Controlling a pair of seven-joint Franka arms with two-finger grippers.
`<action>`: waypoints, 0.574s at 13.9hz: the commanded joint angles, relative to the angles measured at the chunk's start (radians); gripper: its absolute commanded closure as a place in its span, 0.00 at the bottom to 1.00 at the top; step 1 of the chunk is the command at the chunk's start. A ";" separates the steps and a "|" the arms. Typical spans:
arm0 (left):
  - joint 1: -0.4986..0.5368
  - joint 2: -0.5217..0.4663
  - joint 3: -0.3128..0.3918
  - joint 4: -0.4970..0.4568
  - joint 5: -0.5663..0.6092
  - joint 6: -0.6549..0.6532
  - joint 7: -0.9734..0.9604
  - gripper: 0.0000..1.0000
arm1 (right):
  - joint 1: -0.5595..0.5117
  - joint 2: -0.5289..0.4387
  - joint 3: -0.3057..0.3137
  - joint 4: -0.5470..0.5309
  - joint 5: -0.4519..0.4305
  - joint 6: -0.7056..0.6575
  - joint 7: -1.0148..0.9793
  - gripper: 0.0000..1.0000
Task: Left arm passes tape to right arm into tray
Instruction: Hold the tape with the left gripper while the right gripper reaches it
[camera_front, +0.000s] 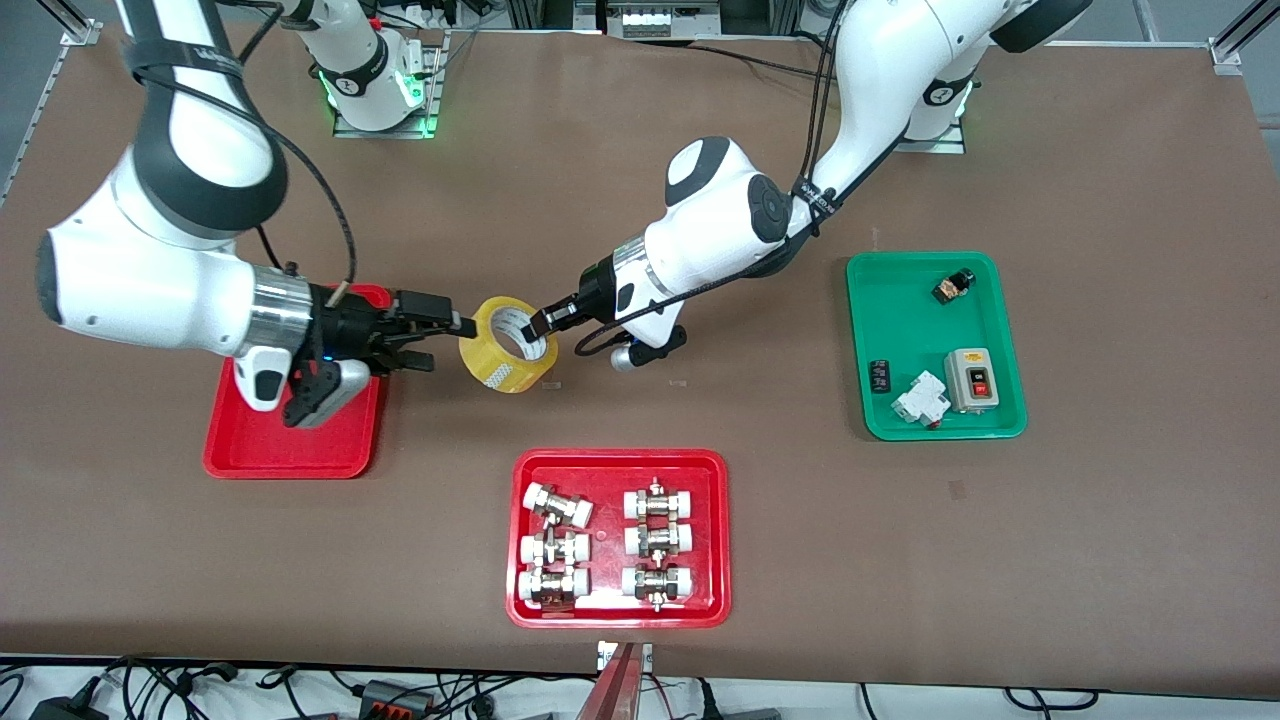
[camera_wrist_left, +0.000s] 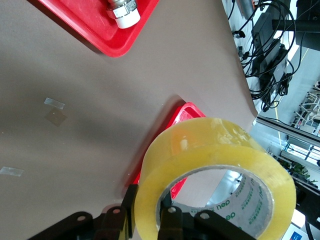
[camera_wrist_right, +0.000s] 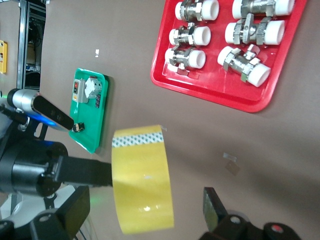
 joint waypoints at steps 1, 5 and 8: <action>-0.009 0.016 0.001 0.040 -0.019 -0.001 0.037 0.99 | 0.027 0.020 -0.005 0.002 0.026 0.048 -0.020 0.00; -0.003 0.022 0.004 0.040 -0.018 -0.001 0.041 0.99 | 0.059 0.031 -0.005 -0.024 0.026 0.111 -0.020 0.00; -0.002 0.031 0.005 0.045 -0.019 -0.001 0.052 0.99 | 0.061 0.030 -0.005 -0.021 0.024 0.103 -0.013 0.52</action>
